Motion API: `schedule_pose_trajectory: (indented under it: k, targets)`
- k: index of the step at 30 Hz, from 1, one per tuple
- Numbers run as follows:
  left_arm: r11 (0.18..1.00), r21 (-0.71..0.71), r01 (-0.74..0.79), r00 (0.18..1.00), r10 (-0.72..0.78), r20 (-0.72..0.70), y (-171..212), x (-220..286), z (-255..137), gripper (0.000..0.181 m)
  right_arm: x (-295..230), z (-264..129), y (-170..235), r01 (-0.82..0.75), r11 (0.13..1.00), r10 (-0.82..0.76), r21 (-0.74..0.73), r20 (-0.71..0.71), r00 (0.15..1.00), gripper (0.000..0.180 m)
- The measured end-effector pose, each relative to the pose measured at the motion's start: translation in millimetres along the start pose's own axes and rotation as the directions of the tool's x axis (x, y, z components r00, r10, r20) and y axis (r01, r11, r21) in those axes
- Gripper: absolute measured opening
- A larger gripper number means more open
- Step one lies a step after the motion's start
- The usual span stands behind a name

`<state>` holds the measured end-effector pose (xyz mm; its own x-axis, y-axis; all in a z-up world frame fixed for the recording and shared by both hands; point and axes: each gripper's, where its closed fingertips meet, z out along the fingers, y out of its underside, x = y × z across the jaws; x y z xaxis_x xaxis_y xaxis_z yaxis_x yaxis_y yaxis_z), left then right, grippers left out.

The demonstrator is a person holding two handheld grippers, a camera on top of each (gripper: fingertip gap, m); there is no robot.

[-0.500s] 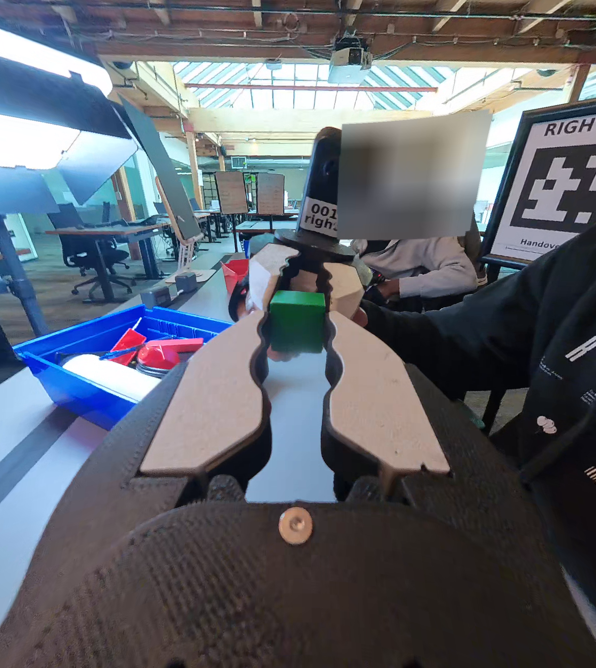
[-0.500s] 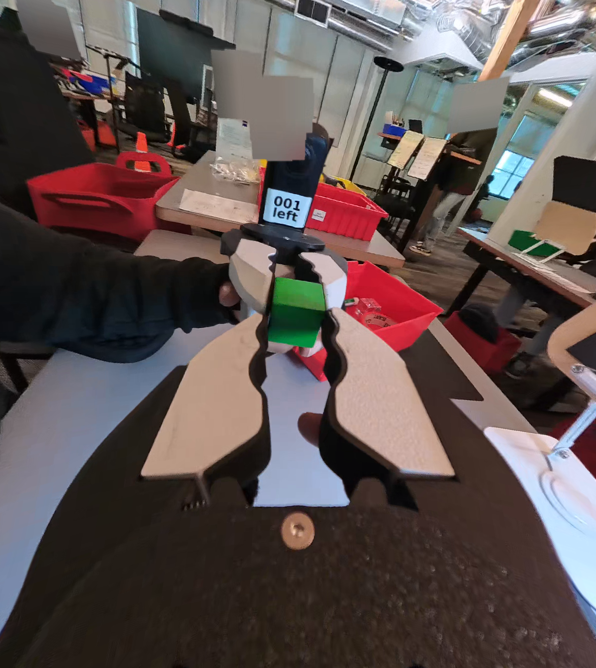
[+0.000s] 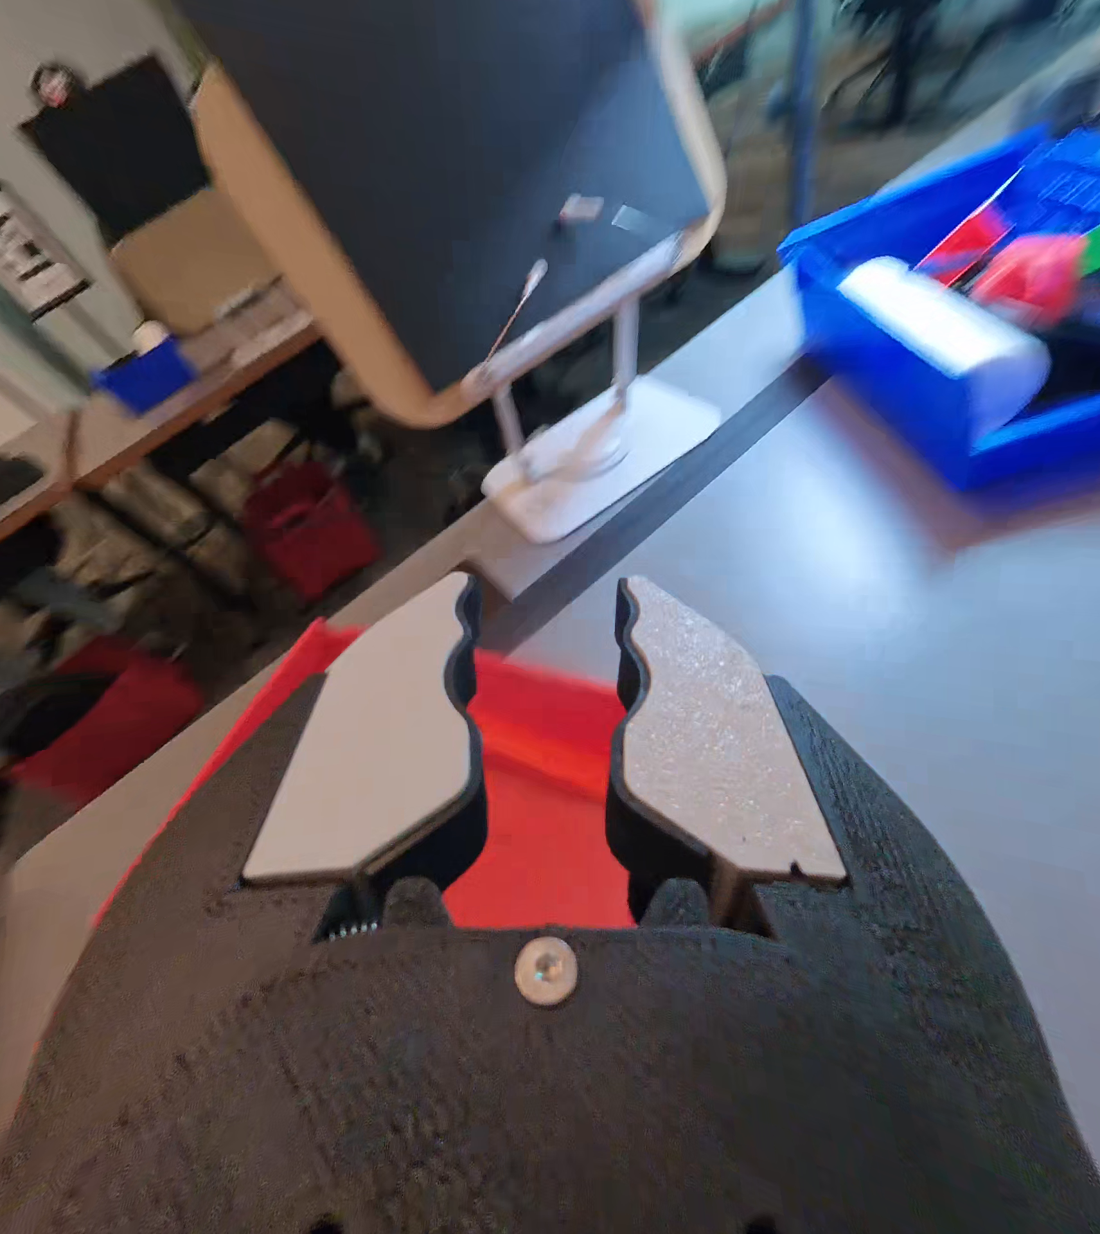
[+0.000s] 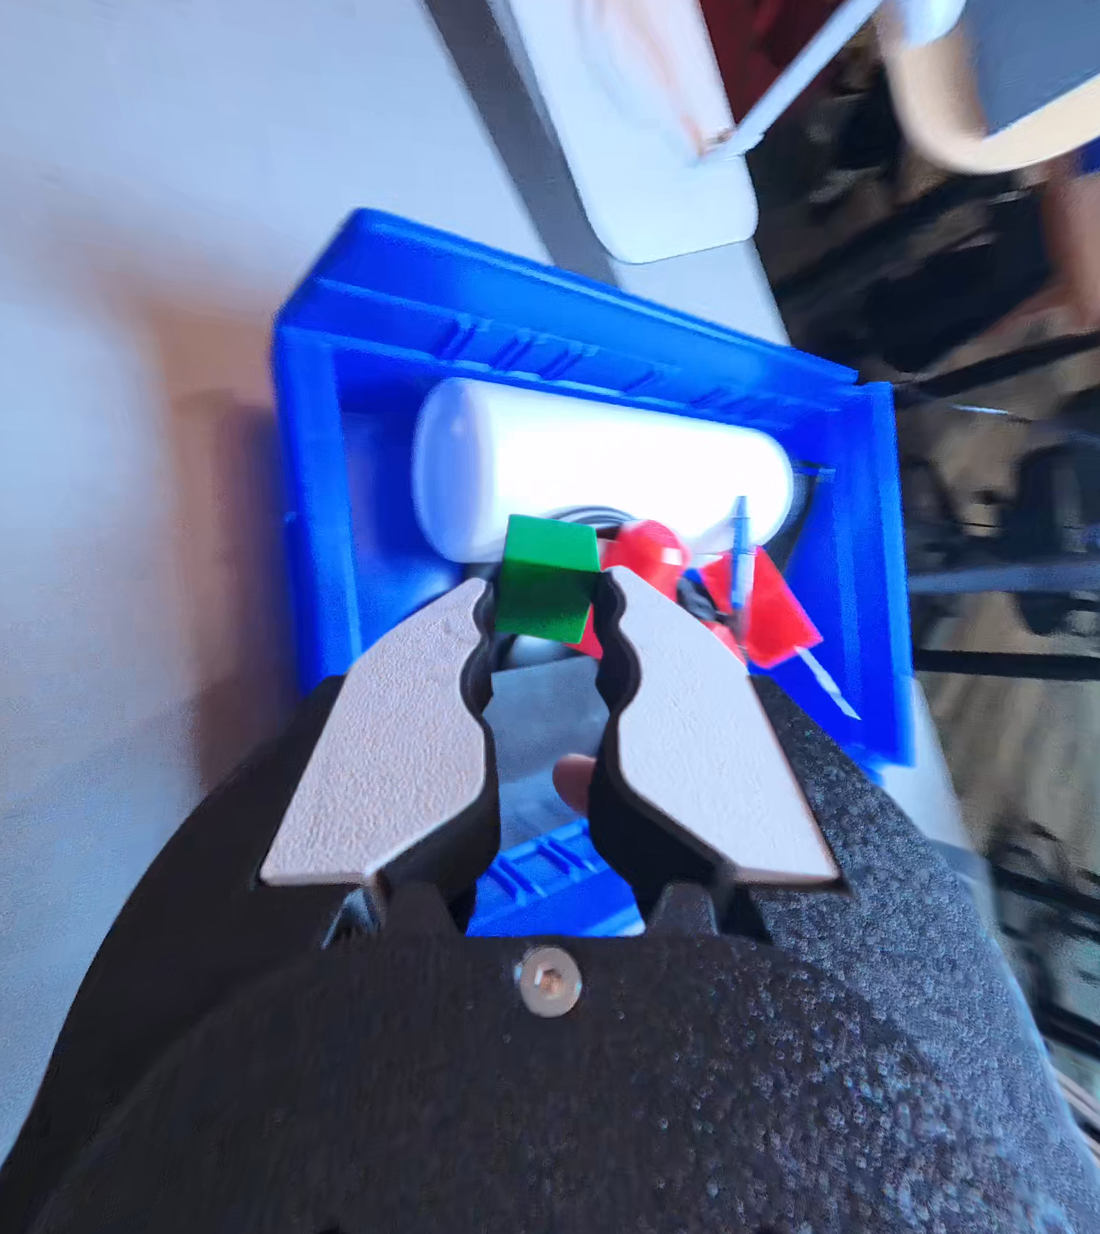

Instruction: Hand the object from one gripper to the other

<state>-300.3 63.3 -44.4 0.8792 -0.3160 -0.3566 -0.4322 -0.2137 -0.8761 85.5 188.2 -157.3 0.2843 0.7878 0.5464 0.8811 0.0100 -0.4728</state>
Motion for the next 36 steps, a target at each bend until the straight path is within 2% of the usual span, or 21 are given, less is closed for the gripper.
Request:
schedule_pose_trajectory:
  k: [2, 4, 8, 12, 14, 18, 23, 27, 33, 36]
  targets:
    - [0.989, -0.144, -0.031, 0.997, 0.04, 0.065, 28, -19, -5, 0.039, -16, 9, 0, -0.009, 1.0, 0.008, 0.008, 0.091, 0.996, 0.028]
    - [0.964, -0.265, -0.03, 0.996, 0.05, 0.069, 53, -28, -9, 0.039, -28, 15, 4, -0.001, 0.999, 0.008, -0.042, 0.148, 0.989, 0.028]
    - [0.907, -0.42, -0.026, 0.997, 0.052, 0.05, 89, -34, -13, 0.036, -38, 29, 17, 0.052, 0.986, -0.027, -0.157, 0.153, 0.988, 0.028]
    - [0.85, -0.526, -0.028, 1.0, 0.024, -0.015, 115, -27, -18, 0.034, -40, 35, 17, 0.034, 0.984, -0.007, -0.173, 0.15, 0.989, 0.029]
    - [0.813, -0.581, -0.039, 0.999, 0.021, -0.038, 129, -24, -17, 0.035, -41, 30, 11, -0.007, 0.99, 0.03, -0.139, 0.167, 0.985, 0.04]
    - [0.716, -0.685, -0.134, 0.99, 0.062, -0.129, 154, -23, -4, 0.036, -26, 7, -15, -0.087, 0.996, 0.082, 0.024, 0.154, 0.985, 0.049]
    - [0.452, -0.835, -0.315, 0.944, 0.059, -0.324, 193, -29, 2, 0.038, -19, -20, -48, -0.124, 0.969, 0.091, 0.215, 0.156, 0.984, 0.048]
    - [0.285, -0.891, -0.354, 0.923, -0.05, -0.382, 226, -29, 1, 0.039, -17, -38, -66, -0.121, 0.942, 0.078, 0.312, 0.148, 0.986, 0.044]
    - [0.163, -0.923, -0.35, 0.922, -0.116, -0.37, 250, -32, 3, 0.036, -11, -61, -82, -0.126, 0.9, 0.078, 0.417, 0.131, 0.988, 0.038]
    - [0.131, -0.928, -0.348, 0.92, -0.141, -0.365, 258, -30, 3, 0.029, -9, -69, -87, -0.115, 0.888, 0.072, 0.445, 0.112, 0.991, 0.036]
